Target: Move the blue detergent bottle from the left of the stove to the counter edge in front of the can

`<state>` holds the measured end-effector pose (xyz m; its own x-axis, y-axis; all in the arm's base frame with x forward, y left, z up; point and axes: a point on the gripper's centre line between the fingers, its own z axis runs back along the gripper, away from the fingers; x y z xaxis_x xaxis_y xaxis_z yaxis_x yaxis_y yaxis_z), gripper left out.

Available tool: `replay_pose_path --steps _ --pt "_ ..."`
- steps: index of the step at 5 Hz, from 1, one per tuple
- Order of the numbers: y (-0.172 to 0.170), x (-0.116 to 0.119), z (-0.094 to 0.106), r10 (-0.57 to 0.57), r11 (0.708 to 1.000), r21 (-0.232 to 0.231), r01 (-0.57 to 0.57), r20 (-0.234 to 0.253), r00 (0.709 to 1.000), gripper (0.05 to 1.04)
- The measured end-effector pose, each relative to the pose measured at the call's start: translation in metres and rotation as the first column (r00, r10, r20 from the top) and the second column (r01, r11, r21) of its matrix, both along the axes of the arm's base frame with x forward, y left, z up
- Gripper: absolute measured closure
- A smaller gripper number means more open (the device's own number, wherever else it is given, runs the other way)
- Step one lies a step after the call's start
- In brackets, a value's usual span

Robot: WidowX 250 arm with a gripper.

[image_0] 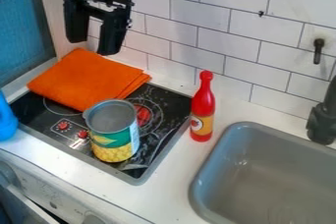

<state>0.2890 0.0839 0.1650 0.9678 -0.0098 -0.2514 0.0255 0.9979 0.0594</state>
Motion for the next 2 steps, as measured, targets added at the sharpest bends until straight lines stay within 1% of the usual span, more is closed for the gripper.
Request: replay_pose_path --steps 1,2 --pt "0.0 -0.002 -0.009 0.0 1.0 -0.007 0.0 -0.033 0.999 0.083" --pt "0.01 -0.021 -0.004 -0.026 1.0 0.011 0.026 -0.001 1.0 0.083"
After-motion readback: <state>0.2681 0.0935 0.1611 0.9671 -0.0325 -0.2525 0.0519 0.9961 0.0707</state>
